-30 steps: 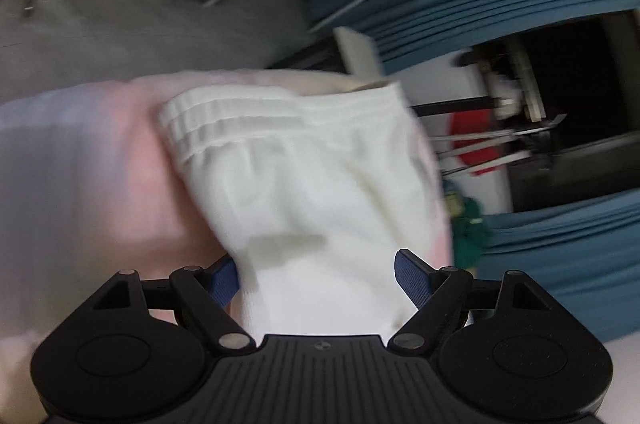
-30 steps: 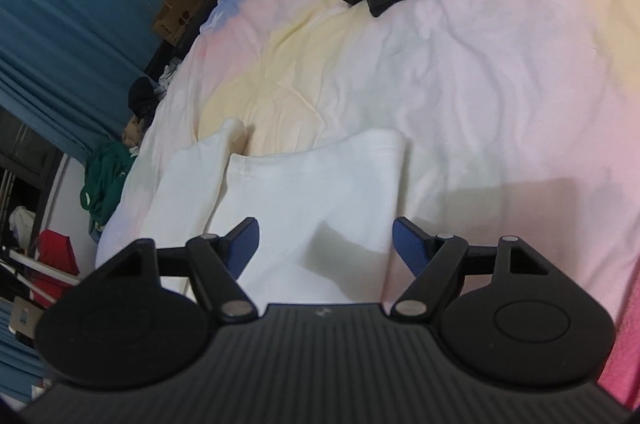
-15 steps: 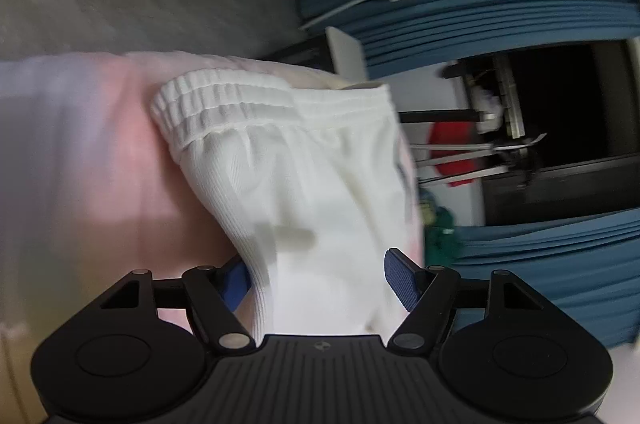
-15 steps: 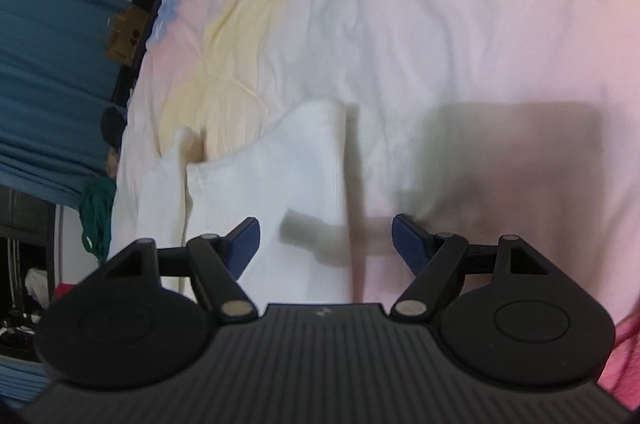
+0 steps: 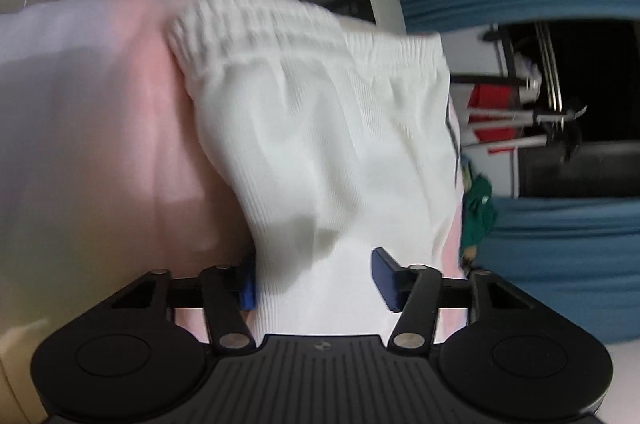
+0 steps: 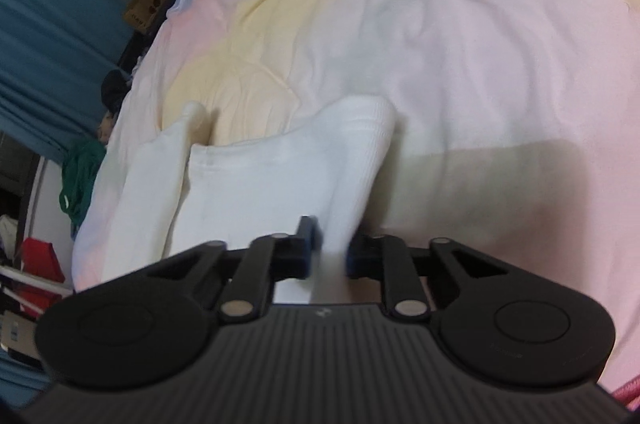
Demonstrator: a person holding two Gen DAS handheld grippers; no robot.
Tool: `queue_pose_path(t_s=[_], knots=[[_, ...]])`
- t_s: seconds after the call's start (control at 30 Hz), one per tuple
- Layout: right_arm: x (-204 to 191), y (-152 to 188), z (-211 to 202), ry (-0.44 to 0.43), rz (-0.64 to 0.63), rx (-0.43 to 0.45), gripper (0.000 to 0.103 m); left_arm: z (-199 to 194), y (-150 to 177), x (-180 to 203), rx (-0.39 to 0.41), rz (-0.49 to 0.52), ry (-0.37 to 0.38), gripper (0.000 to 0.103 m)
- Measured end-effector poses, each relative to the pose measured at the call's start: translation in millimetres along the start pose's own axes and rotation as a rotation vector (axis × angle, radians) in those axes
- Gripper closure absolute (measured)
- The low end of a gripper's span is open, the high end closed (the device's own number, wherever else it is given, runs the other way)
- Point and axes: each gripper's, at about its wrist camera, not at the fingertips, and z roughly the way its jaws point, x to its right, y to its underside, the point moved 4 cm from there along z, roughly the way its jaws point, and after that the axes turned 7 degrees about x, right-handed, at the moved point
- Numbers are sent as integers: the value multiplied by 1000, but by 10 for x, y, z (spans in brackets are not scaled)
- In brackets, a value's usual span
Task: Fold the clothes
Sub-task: 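Grasp the ribbed waistband with the left gripper while the right gripper grasps a cuff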
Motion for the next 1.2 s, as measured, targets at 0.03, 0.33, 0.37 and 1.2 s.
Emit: queue_pose_path(t_s=[0.03,0.33,0.37,1.2], knots=[[-14,-2,-36,-1,-9,18,96,4,-2,7,7,3,-9,77],[-221,-139,-663,-105,-49,255,98,-294,-28,111,107,-18,149,97],[-206,-143,-705,-96,-52,261,98,-374,-25,130,124,-15,175,97],[-2704,-319,302,-66,-372,397,98,1219,-623,2683,235,336,94,97]])
